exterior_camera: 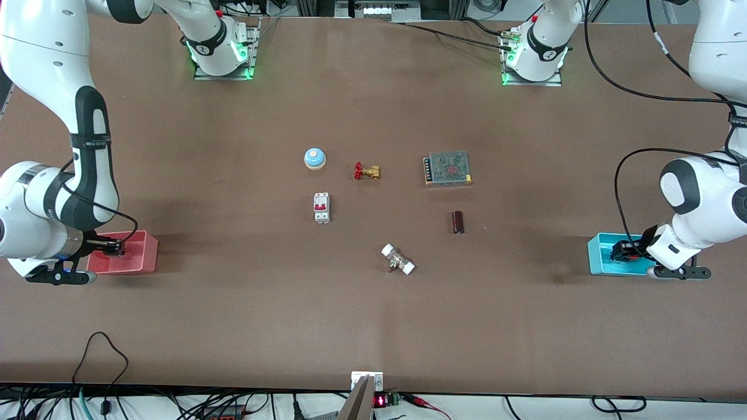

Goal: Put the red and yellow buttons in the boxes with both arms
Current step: 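Carry the yellow button to the pink box while the left gripper carries red to cyan, then lower and release the buttons into the pink and cyan boxes with both grippers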

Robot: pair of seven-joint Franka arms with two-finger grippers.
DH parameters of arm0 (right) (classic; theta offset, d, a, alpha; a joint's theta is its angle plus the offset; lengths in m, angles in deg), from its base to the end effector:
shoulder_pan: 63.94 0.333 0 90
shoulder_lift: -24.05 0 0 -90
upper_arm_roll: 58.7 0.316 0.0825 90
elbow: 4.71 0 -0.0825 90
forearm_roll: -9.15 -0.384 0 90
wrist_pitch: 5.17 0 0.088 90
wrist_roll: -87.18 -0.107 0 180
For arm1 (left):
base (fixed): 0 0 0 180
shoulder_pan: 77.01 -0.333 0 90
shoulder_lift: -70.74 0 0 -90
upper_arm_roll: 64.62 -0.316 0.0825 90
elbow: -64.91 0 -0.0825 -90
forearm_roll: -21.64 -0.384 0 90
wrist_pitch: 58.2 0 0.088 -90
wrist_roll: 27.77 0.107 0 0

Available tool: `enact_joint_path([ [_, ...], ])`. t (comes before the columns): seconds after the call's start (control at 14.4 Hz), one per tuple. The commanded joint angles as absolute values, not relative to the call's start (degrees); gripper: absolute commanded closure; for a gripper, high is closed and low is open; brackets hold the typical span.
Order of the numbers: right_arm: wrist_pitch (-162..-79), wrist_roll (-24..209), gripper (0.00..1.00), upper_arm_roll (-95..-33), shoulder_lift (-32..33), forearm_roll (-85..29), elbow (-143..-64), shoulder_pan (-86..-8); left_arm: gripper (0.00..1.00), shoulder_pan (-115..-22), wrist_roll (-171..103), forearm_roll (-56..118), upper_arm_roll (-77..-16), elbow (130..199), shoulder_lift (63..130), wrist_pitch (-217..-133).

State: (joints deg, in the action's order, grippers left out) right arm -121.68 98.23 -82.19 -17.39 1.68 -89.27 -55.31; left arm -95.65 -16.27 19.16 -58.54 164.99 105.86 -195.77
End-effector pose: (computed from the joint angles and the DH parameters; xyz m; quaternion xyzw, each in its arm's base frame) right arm 0.6919 -0.1253 0.2670 0.9951 -0.0263 -0.0692 0.0654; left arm 0.6535 0.1526 0.2284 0.9996 0.0039 0.0253 0.0103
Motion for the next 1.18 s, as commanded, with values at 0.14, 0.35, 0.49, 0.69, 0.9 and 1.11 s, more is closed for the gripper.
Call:
enact_joint_path([
  [0.14,-122.6,101.1,0.68,-81.4,-20.2,0.6,-87.6,-56.5,0.49,-96.3,-15.3,18.3,-58.1,163.3,108.0,-196.0],
  [0.35,-123.5,102.5,0.68,-81.4,-21.5,-1.8,-87.6,-56.8,0.07,-96.3,-15.3,18.2,-58.1,163.3,108.4,-197.9],
  [0.49,-123.7,104.0,0.68,-81.4,-22.2,-3.3,-87.6,-57.2,0.00,-96.3,-15.4,18.2,-58.1,163.3,108.2,-197.9],
  [0.69,-124.8,104.1,0.67,-81.4,-22.7,-3.5,-87.6,-57.2,0.00,-96.5,-15.9,18.3,-58.1,159.9,107.8,-194.4],
  [0.9,-127.2,104.9,0.66,-81.4,-23.1,-4.1,-87.7,-57.3,0.00,-96.3,-16.1,18.6,-58.0,150.3,107.7,-180.2],
  [1.11,-127.2,104.8,0.48,-81.4,-23.2,-4.6,-87.7,-57.3,0.00,-95.9,-17.0,19.0,-57.4,143.7,106.7,-169.3],
])
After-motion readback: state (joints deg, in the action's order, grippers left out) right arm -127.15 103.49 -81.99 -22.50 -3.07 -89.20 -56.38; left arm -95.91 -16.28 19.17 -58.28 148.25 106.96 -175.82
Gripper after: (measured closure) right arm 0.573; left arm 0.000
